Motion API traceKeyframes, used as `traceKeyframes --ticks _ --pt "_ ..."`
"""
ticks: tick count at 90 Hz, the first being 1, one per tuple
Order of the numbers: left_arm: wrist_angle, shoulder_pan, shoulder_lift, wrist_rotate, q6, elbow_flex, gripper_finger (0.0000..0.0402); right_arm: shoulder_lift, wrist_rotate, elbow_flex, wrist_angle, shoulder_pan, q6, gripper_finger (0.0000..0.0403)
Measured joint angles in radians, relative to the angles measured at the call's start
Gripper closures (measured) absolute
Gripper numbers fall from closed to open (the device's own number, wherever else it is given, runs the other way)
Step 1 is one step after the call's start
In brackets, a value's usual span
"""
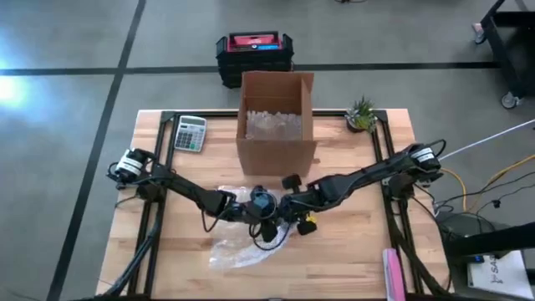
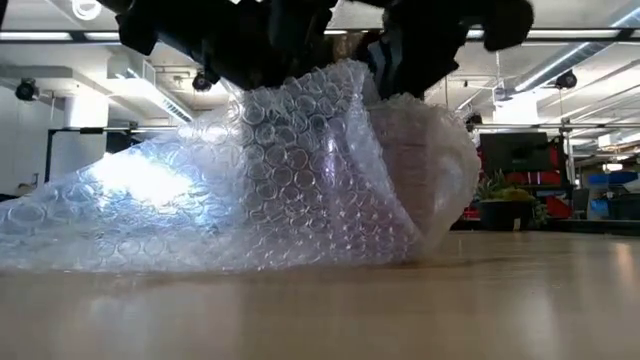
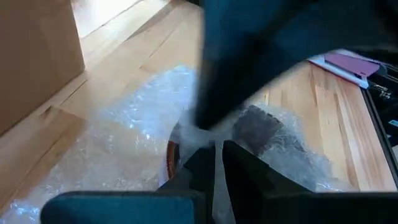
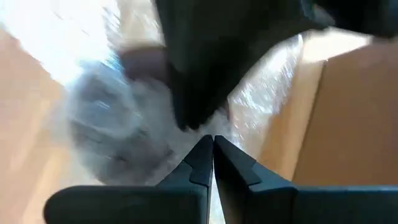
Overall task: Wrap mug
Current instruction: Wrap the purple mug with bubble wrap
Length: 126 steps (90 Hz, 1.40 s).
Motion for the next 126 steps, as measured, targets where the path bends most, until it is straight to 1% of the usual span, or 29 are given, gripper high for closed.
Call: traceKeyframes --ticks 11,19,25,39,52,70,80,84,97,107,114,119,126 --pt "-0.020 0.000 0.000 -0.001 0.009 -0.002 0.0381 0.039 -0.051 -0.003 0.023 -0.001 0.003 0.0403" --pt "-0.001 0.000 0.001 0.000 0.006 -0.002 0.0381 0.079 -0.059 -0.010 0.020 -0.001 0.003 0.0403" --pt "0.011 0.000 0.003 0.020 0.004 0.001 0.0381 0.109 -0.064 -0.011 0.022 -0.003 0.003 0.0403" --pt "-0.008 0.000 -0.010 0.024 0.030 0.015 0.0381 0.117 -0.066 -0.013 0.023 -0.004 0.003 0.0403" --pt "-0.042 0.000 -0.034 0.032 0.064 0.029 0.0381 0.068 -0.067 -0.019 -0.013 -0.004 0.004 0.0403" --pt "-0.041 0.000 -0.029 0.026 0.048 0.017 0.0381 -0.043 -0.068 0.045 -0.138 -0.004 0.033 0.0403" --pt "-0.034 0.001 -0.022 0.025 0.042 0.017 0.0381 -0.060 -0.149 0.045 -0.108 -0.001 0.073 0.0403" --pt "-0.033 0.001 -0.022 0.024 0.043 0.017 0.0381 -0.061 -0.165 0.038 -0.082 0.002 0.089 0.0403" --pt "-0.030 0.001 -0.023 0.025 0.045 0.017 0.0381 0.009 -0.166 0.005 0.003 0.012 0.101 0.0403" --pt "-0.034 0.001 -0.033 0.030 0.035 0.017 0.0381 0.085 -0.158 0.003 0.007 0.010 0.102 0.0403" --pt "-0.079 -0.003 -0.066 0.043 0.024 0.024 0.0381 0.122 -0.152 0.006 0.005 0.008 0.089 0.0403" --pt "-0.145 -0.011 -0.102 0.055 0.022 0.043 0.0381 0.142 -0.155 0.005 -0.002 0.008 0.079 0.0403" --pt "-0.309 -0.035 -0.161 0.083 -0.009 0.078 0.0381 0.144 -0.155 0.005 -0.003 0.009 0.067 0.0403"
